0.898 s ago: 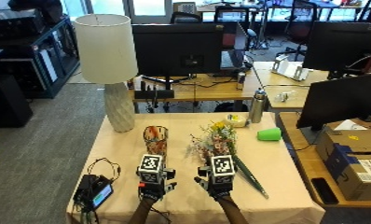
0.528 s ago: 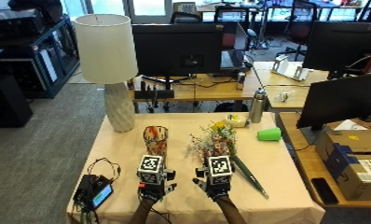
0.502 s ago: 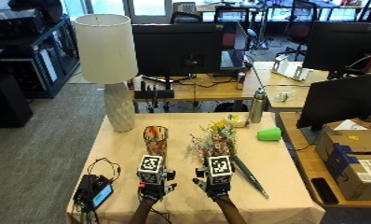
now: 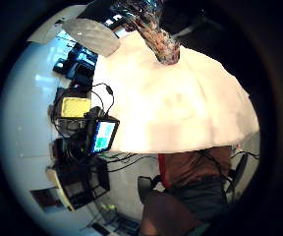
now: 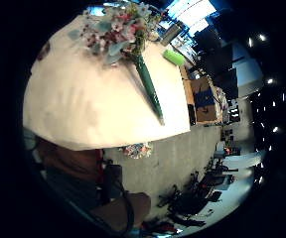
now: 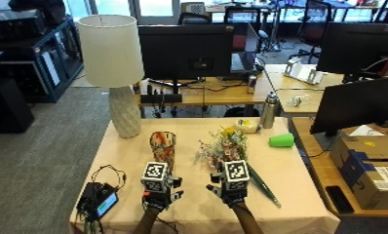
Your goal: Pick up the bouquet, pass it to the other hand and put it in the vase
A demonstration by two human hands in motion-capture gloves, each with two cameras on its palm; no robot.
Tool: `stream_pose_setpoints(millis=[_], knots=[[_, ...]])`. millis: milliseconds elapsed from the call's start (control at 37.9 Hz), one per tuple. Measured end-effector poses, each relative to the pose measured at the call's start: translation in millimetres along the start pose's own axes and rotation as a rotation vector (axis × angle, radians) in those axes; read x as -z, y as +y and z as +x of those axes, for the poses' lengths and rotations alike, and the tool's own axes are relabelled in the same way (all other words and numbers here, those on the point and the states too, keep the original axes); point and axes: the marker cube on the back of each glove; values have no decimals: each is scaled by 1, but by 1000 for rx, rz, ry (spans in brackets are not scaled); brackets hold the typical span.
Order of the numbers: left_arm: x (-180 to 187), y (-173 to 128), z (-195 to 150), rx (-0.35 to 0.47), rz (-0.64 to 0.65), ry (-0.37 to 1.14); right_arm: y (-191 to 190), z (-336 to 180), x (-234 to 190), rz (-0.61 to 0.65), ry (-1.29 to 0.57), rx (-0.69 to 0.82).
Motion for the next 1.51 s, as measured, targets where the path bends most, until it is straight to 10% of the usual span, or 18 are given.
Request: stream_pose_setpoints(millis=[687, 1506], knots=[[-4, -3, -3, 5, 35, 30, -60, 203, -119, -149, -115, -354], [-15, 0, -7, 23, -8, 69, -33, 209, -113, -64, -144, -490]])
